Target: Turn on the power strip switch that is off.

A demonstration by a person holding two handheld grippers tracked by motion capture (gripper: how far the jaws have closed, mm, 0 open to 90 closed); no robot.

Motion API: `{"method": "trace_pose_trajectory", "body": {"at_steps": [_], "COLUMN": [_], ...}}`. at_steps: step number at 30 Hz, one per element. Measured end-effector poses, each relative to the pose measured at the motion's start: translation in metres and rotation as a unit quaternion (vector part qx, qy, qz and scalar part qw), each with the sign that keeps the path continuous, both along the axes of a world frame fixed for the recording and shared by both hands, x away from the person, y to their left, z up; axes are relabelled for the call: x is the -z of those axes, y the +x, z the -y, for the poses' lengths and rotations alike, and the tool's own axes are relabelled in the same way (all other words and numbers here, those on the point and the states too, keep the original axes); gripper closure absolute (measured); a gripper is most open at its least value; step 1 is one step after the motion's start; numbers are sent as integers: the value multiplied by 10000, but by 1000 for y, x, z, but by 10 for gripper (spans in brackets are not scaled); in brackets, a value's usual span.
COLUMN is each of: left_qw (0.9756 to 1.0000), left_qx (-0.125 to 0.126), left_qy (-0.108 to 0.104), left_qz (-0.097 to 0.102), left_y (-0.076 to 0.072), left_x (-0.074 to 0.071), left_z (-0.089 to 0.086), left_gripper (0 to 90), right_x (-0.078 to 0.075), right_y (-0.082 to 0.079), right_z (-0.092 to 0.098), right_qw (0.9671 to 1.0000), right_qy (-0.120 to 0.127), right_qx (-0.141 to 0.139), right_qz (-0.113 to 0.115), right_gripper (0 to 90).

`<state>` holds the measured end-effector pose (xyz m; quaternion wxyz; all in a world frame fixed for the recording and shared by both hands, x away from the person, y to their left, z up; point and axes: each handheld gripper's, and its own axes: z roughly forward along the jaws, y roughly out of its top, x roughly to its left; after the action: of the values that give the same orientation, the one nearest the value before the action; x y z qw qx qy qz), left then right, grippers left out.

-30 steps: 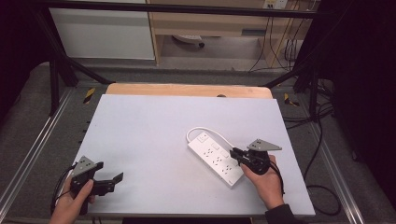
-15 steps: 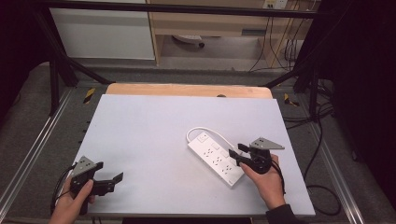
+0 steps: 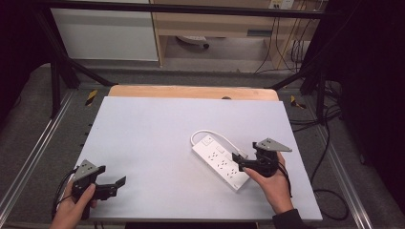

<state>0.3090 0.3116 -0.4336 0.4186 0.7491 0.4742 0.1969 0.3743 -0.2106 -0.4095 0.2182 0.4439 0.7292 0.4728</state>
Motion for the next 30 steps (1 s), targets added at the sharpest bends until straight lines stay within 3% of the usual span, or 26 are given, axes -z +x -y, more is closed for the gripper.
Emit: {"method": "trace_pose_trajectory", "body": {"at_steps": [14, 30], "left_qw": [10000, 10000], "left_qx": [-28, -61], "left_qy": [-2, -5], "left_qz": [-8, 3], "left_y": [0, 0], "left_x": [0, 0], "left_z": [-1, -1], "left_gripper": [75, 75], "right_x": [-12, -25], "right_y": [-5, -11], "right_z": [8, 25], "right_qw": [9996, 9981], "right_qy": [157, 136], "right_qx": [42, 352], "right_qz": [250, 493], "right_gripper": [21, 20]}}
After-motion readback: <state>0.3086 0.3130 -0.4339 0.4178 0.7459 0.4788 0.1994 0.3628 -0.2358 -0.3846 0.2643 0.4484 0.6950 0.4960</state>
